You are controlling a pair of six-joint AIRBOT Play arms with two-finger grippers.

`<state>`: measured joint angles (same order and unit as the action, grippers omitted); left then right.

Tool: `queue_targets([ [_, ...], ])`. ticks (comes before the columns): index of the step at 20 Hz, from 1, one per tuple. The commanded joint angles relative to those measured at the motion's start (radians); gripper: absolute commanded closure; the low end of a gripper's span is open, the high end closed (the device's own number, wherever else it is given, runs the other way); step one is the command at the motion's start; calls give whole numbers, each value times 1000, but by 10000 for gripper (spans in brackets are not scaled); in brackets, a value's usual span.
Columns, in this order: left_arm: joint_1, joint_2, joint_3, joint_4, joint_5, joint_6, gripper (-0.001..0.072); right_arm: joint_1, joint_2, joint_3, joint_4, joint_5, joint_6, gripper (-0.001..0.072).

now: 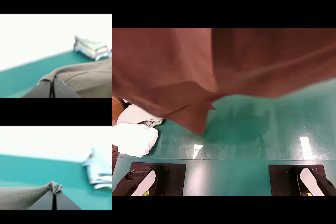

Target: Fold the shirts.

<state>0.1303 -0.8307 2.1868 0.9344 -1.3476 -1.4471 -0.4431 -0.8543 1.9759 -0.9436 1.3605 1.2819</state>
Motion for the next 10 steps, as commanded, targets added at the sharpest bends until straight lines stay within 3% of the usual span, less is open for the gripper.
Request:
queue_targets([
  [1, 0, -2, 103, -1, -14, -49, 685, -90, 14, 81, 1, 26, 30, 697],
  [3, 0, -2, 16, 5, -39, -49, 685, -90, 11, 23, 3, 34, 39, 697],
  [6, 0, -14, -284, 5, -45, -45, 685, -60, -67, -90, 5, 117, 54, 698],
  [10, 0, -153, -643, 5, -18, -7, 684, 140, -283, -252, -101, 203, 81, 697],
])
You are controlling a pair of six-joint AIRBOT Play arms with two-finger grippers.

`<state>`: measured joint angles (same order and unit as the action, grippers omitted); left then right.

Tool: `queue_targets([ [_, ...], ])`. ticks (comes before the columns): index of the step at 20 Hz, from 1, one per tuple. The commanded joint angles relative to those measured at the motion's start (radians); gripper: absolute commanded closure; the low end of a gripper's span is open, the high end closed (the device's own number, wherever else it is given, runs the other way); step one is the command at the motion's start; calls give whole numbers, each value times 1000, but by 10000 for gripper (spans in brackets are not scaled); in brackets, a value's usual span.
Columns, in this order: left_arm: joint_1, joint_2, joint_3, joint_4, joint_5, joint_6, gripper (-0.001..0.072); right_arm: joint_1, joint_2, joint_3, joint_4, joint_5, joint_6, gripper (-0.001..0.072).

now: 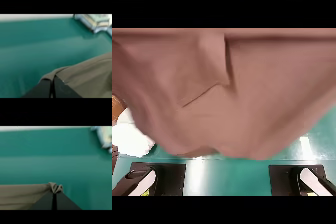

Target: Fold the shirts.

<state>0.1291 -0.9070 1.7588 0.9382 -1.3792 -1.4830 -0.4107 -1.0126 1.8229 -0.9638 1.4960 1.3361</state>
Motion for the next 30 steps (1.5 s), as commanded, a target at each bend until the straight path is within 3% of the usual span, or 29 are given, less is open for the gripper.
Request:
queue_targets([
  [1, 2, -138, -272, 2, 23, 42, 684, 158, -188, -136, -134, 83, 46, 697],
  [3, 2, -266, -343, 0, 65, 52, 685, 237, -330, -202, -187, 92, 63, 697],
  [6, 2, -471, -354, -50, 207, 115, 684, 296, -524, -217, -188, -4, 63, 697],
  [8, 2, -574, -354, -165, 354, 182, 684, 314, -632, -161, -180, -87, 63, 698],
  [11, 2, -681, -331, -269, 512, 202, 685, 328, -745, -22, -181, -165, 78, 697],
  [15, 2, -728, -259, -264, 489, 288, 684, 325, -793, 119, -193, -179, 74, 697],
  [17, 10, -725, -221, -185, 390, 304, 685, 323, -777, 120, -194, -134, 59, 698],
  [21, -8, -717, -241, 111, 218, 233, 686, 344, -681, -84, -288, -125, 50, 698],
  [25, -30, -718, -366, 139, 246, 234, 685, 378, -603, -321, -285, -249, 50, 698],
  [30, -35, -718, -433, 161, 249, 233, 683, 413, -592, -454, -285, -274, 51, 696],
])
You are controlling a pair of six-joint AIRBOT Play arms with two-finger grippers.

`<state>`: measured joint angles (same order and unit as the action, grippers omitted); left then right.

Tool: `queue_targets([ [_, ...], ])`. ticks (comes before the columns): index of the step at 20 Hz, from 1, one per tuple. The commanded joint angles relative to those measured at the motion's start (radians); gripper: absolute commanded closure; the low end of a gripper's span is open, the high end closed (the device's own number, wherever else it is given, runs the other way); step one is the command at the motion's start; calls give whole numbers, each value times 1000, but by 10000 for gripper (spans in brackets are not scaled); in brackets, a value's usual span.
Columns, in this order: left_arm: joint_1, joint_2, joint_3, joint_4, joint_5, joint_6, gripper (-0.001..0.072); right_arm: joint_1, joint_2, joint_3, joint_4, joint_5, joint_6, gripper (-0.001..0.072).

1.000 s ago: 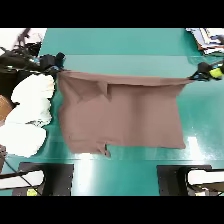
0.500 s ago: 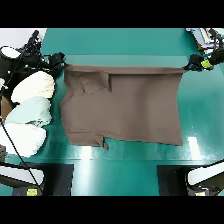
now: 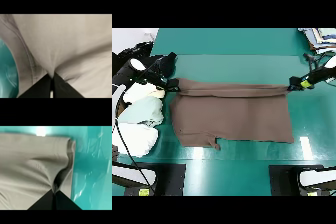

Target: Fold the shirts.

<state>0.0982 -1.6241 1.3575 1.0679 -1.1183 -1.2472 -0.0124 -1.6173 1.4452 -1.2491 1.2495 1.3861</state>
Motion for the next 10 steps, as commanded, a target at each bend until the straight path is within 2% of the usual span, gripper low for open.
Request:
queue_targets([
  [1, -4, 0, -32, 37, -28, -6, 682, 14, 13, -85, 2, -26, 2, 696],
  [2, -4, 0, -32, 49, -43, -30, 606, 14, 14, -86, 2, -12, 3, 680],
  [3, -4, 1, -32, 56, -55, -45, 311, 14, 15, -86, 7, 7, 8, 422],
  [4, -4, 2, -24, 57, -78, -57, 232, 5, 19, -85, 24, 30, 10, 263],
  [6, -4, 43, -22, 78, -100, -61, 233, -21, 52, -87, 36, 66, 11, 265],
  [10, -4, 246, -140, 223, -163, -164, 231, -100, 199, -89, 26, 170, 0, 265],
])
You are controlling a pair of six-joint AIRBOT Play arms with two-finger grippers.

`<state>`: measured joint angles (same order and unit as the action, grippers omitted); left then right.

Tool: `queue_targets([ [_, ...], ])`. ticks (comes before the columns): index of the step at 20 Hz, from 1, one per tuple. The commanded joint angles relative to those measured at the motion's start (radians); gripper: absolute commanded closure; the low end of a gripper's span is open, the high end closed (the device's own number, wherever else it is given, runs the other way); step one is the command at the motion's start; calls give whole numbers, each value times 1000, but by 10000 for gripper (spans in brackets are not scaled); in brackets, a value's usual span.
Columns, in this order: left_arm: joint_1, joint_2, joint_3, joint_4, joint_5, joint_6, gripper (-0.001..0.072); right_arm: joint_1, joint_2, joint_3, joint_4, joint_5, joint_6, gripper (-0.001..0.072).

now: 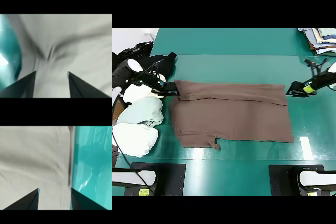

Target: Fold the shirts.

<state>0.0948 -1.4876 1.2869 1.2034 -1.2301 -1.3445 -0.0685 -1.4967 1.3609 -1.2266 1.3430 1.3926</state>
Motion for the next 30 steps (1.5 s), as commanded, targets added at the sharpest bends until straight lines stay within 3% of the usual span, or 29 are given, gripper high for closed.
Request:
queue_targets([
  [1, -1, 172, -147, 85, -66, -76, 231, -66, 114, -4, 4, 113, -7, 266],
  [7, -1, 537, -679, -68, -77, -122, 230, -121, 260, -4, 4, 179, -33, 265],
  [10, -1, 622, -849, -192, -42, -122, 231, -121, 283, -4, 4, 179, -33, 265],
  [21, -1, 619, -924, -269, 134, -114, 233, -121, 283, -4, 4, 220, -33, 266],
  [22, -1, 619, -924, -278, 142, -114, 329, -121, 283, -5, 3, 230, -33, 266],
  [23, -1, 619, -923, -289, 147, -112, 671, -123, 288, -20, -3, 231, -33, 266],
  [30, -1, 620, -866, -375, 102, -12, 685, -372, 410, -514, -3, 194, -70, 264],
])
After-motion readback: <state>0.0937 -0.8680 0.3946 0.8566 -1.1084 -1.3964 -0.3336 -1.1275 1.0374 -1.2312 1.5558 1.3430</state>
